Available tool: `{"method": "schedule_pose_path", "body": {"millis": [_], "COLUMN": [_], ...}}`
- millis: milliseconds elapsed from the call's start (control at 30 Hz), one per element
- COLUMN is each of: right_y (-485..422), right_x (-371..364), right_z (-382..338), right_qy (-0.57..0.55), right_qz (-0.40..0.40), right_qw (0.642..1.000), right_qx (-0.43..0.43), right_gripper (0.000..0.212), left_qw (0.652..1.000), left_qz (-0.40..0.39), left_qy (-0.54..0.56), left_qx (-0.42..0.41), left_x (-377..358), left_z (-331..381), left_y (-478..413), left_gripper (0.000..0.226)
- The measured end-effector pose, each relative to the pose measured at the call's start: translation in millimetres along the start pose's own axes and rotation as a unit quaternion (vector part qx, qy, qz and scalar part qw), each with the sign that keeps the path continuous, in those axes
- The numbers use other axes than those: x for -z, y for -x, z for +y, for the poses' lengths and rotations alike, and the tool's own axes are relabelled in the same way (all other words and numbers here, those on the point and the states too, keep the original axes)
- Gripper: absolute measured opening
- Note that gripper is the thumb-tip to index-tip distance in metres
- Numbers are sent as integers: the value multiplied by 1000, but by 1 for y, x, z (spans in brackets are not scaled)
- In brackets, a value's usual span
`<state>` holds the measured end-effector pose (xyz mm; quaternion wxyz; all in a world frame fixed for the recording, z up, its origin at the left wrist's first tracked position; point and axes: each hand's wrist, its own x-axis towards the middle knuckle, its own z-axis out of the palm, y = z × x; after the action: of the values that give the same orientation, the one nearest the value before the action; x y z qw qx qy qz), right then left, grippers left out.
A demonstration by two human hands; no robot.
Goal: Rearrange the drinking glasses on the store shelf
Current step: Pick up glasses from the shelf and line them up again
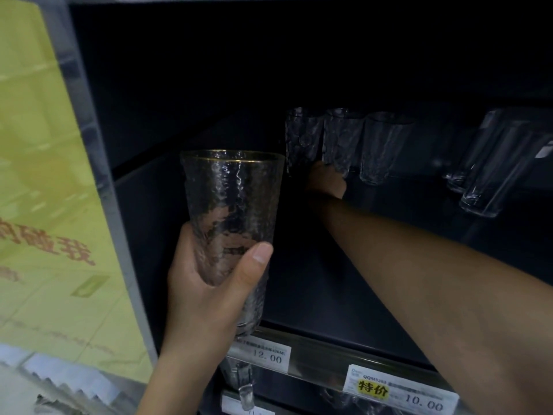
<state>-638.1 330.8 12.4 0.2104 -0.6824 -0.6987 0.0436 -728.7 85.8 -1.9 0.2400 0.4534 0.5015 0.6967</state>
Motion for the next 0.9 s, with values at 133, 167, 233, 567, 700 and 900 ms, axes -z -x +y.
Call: {"method": "schedule_pose_path", "body": {"millis": [133, 167, 233, 567, 700, 900], "right_y": [-6, -7, -10, -21, -24, -25], "right_x": [-7, -8, -12, -19, -19, -21], "right_z": [0, 0, 0, 0, 1, 1], "right_qy": [-3, 0, 4, 23, 32, 32], "right_qz": [2, 1, -1, 13, 15, 15], "right_qw": [1000, 1000, 1000, 999, 999, 999], "right_qx": [-12, -14, -15, -24, -29, -30], "right_gripper": [30, 30, 29, 30, 29, 28], "left_qw": [1000, 1000, 1000, 1000, 1000, 1000], "left_qz": [-2, -4, -6, -1, 6, 13], "left_qy": [1, -1, -4, 4, 10, 13], "left_qx": [-3, -4, -6, -12, -17, -21], "left_x": [1, 1, 2, 2, 1, 0], "left_z": [-1, -1, -1, -4, -6, -7], "left_y": [0, 0, 0, 0, -1, -2], "left_gripper": [48, 49, 51, 51, 47, 44]}}
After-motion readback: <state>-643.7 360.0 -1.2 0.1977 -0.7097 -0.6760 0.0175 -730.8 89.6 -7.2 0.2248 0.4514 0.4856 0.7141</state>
